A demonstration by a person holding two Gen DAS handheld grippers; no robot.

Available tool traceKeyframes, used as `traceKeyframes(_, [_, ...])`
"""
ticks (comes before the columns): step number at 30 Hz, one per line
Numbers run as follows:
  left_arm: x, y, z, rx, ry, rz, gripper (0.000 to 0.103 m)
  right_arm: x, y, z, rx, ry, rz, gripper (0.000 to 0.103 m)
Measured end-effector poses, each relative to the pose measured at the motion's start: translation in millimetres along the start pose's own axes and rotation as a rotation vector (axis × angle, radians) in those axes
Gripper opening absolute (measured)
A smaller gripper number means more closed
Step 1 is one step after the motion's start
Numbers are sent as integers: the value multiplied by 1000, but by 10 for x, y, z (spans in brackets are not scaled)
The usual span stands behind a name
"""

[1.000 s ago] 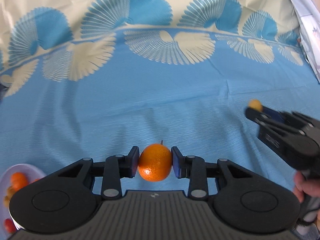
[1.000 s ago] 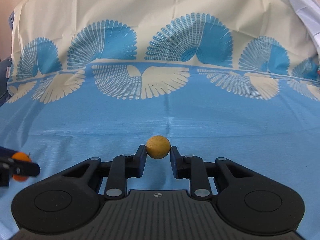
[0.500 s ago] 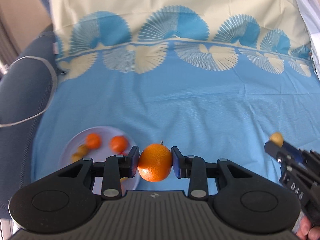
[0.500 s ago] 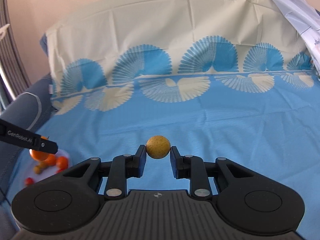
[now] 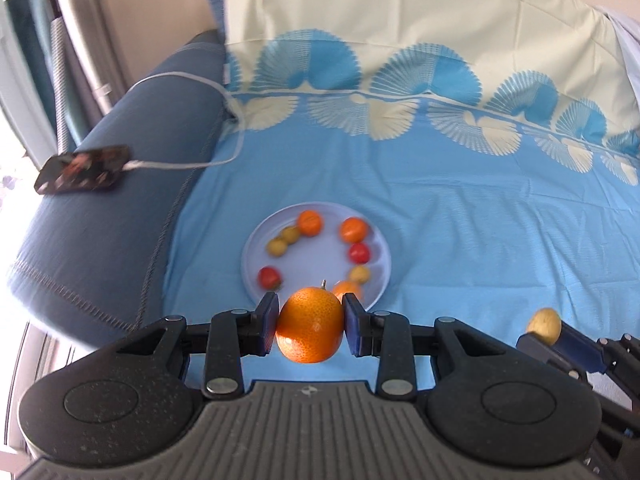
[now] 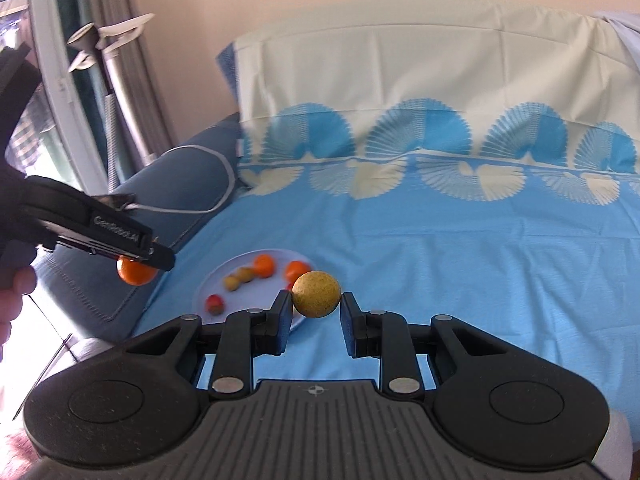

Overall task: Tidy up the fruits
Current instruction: 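Carry the mandarin in the left tool while the right tool carries the yellow-brown fruit to the plate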

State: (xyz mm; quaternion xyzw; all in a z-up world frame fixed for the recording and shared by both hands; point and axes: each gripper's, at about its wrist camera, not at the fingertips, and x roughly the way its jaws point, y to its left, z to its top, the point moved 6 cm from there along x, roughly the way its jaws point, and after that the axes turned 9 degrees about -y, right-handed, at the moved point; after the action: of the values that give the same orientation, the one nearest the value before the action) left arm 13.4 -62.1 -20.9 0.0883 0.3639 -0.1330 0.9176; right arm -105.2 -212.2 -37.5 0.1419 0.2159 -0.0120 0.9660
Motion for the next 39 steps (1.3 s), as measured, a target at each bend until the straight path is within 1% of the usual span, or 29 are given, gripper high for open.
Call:
traceKeyframes(5, [-188, 300, -215, -43, 7, 13, 38, -134, 377, -92, -81, 13, 45, 27])
traceKeyframes(10, [-309, 463, -383, -73, 6, 19, 38, -209, 563, -133, -122, 17, 62, 27])
traceKeyframes(17, [-376, 491, -527, -95, 9, 5, 38, -273, 626, -152, -148, 19, 60, 27])
traceKeyframes(27, [-352, 459, -559, -98, 14, -18, 38, -294, 641, -164, -147, 23, 45, 27])
traceKeyframes(39, [-305, 479, -566, -102, 24, -21, 38, -254, 654, -169, -145, 35, 46, 27])
